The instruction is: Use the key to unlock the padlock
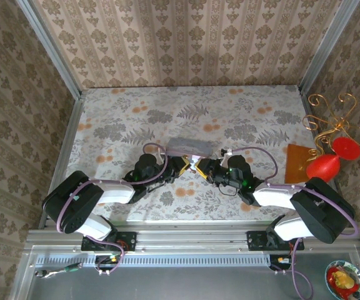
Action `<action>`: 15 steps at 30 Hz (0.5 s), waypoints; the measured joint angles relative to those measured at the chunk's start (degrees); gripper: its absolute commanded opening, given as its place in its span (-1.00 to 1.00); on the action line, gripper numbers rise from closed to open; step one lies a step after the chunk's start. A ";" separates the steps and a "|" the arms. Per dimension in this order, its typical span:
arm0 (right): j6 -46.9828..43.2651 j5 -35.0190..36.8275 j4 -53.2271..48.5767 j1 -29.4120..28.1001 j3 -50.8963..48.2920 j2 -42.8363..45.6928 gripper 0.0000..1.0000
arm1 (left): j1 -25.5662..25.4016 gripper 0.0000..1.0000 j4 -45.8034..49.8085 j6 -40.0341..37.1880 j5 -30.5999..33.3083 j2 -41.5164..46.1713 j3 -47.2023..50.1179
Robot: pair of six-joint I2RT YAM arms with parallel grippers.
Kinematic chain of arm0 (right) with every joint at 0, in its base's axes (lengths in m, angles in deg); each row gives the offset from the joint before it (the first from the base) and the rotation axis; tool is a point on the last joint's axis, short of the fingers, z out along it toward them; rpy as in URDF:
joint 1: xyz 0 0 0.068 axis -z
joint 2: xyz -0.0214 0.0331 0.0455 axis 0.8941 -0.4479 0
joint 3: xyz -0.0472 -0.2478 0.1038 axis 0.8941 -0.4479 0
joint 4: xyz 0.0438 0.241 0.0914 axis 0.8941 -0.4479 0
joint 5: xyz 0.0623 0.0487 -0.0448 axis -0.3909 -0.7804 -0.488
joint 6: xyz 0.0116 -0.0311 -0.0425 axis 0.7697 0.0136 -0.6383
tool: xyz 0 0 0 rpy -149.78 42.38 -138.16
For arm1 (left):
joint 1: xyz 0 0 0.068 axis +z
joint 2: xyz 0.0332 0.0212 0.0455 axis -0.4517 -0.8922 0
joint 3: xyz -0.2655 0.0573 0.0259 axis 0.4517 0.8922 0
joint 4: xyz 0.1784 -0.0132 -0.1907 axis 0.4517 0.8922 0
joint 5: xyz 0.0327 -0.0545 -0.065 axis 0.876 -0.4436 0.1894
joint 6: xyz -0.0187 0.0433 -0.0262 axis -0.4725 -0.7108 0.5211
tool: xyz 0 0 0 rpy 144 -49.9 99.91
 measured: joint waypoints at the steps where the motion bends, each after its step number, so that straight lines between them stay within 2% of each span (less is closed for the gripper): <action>1: 0.00 0.00 0.00 0.00 0.00 0.00 -0.35 | 0.00 -1.00 -0.02 0.13 0.04 0.00 0.02; 15: 1.46 1.75 0.09 -2.43 -0.39 -0.04 -0.32 | 0.46 -1.00 -0.52 1.31 0.09 0.00 0.04</action>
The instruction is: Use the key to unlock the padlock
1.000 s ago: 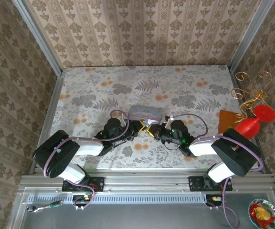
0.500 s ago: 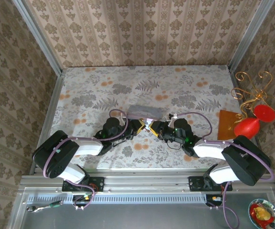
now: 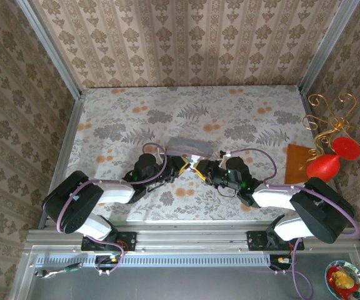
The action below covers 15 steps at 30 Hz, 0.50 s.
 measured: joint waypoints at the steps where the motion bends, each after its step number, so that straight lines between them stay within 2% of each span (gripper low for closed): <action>1: 0.02 0.13 0.00 -0.15 -0.17 -0.02 -0.33 | 0.09 -1.00 -0.11 0.11 0.09 0.00 0.00; 9: 0.39 0.76 2.43 -0.81 -0.66 -1.49 -0.44 | 0.28 -1.00 -0.81 0.35 0.17 -0.02 0.00; 15: 1.22 0.79 5.20 -0.81 -0.63 -2.62 -0.63 | 0.28 -1.00 -0.83 0.35 0.17 -0.02 0.00</action>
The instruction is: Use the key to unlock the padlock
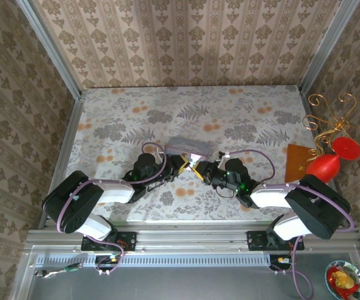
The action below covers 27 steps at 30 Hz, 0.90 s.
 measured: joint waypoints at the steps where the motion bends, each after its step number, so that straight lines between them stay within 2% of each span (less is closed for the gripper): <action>1: 0.04 0.00 0.20 0.00 0.00 -0.04 -0.66 | 0.00 -1.00 0.00 0.00 0.00 0.00 0.00; 14: 0.37 0.09 0.74 -0.11 0.00 0.42 -0.86 | -0.37 -1.00 0.37 -0.04 0.96 0.00 0.11; 21: 0.35 0.39 -0.79 -0.11 0.26 0.83 -0.88 | -1.49 -1.00 0.68 -0.04 2.95 0.00 0.11; 27: 0.37 0.39 -2.67 0.26 0.35 0.83 -0.91 | -2.93 -1.00 4.52 -0.07 4.81 1.55 0.11</action>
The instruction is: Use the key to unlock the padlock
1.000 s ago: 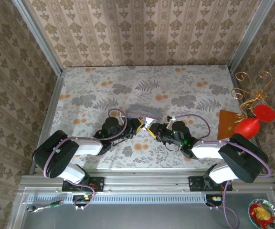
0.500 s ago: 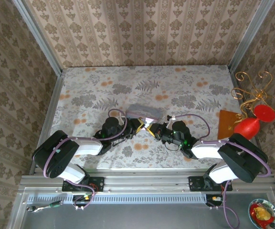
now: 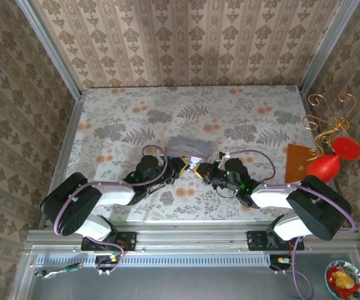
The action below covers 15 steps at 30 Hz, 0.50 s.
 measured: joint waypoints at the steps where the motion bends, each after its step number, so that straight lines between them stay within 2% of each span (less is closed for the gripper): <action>1: 0.00 0.00 -0.09 0.13 0.00 -0.02 -0.92 | -0.17 -1.00 0.24 0.02 0.11 0.15 -0.02; 15: 0.17 -0.24 -1.31 1.38 2.51 -2.08 -0.94 | -2.10 -1.00 2.36 0.00 2.43 0.02 -1.77</action>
